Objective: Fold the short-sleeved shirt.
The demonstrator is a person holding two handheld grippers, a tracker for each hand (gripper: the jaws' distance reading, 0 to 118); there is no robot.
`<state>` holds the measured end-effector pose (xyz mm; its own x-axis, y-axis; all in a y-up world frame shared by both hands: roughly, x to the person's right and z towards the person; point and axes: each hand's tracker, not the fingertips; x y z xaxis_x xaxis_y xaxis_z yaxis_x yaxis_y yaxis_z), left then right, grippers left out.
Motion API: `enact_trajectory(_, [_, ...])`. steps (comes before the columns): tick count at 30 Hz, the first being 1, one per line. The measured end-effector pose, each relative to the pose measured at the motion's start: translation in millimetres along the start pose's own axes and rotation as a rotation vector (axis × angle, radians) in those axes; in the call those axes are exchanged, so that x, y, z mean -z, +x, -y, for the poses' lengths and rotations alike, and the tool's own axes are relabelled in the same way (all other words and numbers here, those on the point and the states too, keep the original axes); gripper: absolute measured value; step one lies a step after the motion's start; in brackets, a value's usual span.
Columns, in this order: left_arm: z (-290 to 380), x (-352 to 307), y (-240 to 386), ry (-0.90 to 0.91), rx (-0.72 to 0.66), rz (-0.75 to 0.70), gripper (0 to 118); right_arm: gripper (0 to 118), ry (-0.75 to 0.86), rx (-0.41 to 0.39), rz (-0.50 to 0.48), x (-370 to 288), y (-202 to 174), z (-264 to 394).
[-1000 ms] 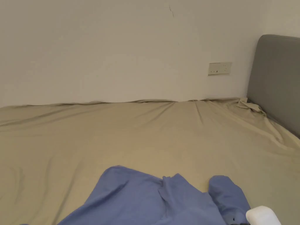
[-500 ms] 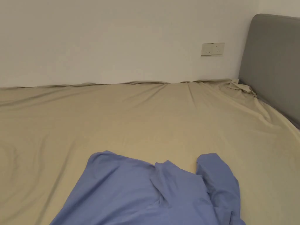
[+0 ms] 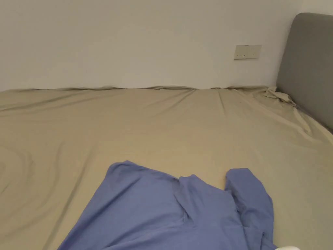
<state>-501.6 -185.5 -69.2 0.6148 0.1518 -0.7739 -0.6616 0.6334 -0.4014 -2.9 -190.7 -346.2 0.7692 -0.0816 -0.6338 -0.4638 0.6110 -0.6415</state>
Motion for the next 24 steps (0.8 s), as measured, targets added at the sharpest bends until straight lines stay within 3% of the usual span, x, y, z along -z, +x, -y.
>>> enact_trajectory(1, [-5, -32, 13, 0.029, -0.007, 0.015, 117, 117, 0.103, -0.01, 0.012, -23, -1, -14])
enact_trajectory(4, [1, -84, 40, 0.128, 0.054, -0.012, 118, 118, 0.214, -0.042, 0.055, -64, -17, -31])
enact_trajectory(6, [12, -62, 31, 0.196, 0.189, 0.06, 118, 118, 0.277, -0.083, 0.057, -83, -31, -33])
enact_trajectory(7, [23, -67, 40, 0.198, 0.232, 0.008, 118, 118, 0.301, -0.101, 0.061, -89, -39, -31])
enact_trajectory(9, [44, -68, 55, 0.156, 0.253, -0.062, 118, 118, 0.298, -0.111, 0.054, -89, -52, -29])
enact_trajectory(11, [62, -63, 60, 0.104, 0.216, -0.02, 118, 113, 0.271, -0.127, 0.039, -88, -67, -24])
enact_trajectory(12, [71, -58, 60, 0.072, 0.175, -0.003, 118, 91, 0.266, -0.131, 0.028, -89, -72, -22])
enact_trajectory(14, [73, -55, 55, 0.008, 0.139, -0.004, 118, 6, 0.265, -0.157, 0.024, -88, -85, -18])
enact_trajectory(15, [77, -52, 51, -0.034, 0.086, 0.036, 105, 4, 0.249, -0.156, 0.013, -85, -90, -17])
enact_trajectory(16, [80, -52, 46, -0.021, 0.06, 0.081, 73, 4, 0.243, -0.135, -0.03, -82, -88, -18])
enact_trajectory(17, [80, -53, 45, -0.006, 0.058, 0.085, 22, 4, 0.23, -0.124, -0.067, -80, -89, -19])
enact_trajectory(18, [81, -50, 47, -0.014, 0.08, 0.035, 0, 4, 0.225, -0.116, -0.069, -79, -90, -21])
enact_trajectory(19, [80, -49, 47, -0.042, 0.164, -0.062, 0, 4, 0.231, -0.113, -0.064, -79, -91, -23])
enact_trajectory(20, [77, -47, 45, -0.03, 0.188, -0.071, 0, 4, 0.244, -0.107, -0.073, -82, -86, -21])
enact_trajectory(24, [57, -33, 34, 0.001, 0.112, -0.057, 0, 4, 0.251, -0.119, -0.073, -80, -76, -24])
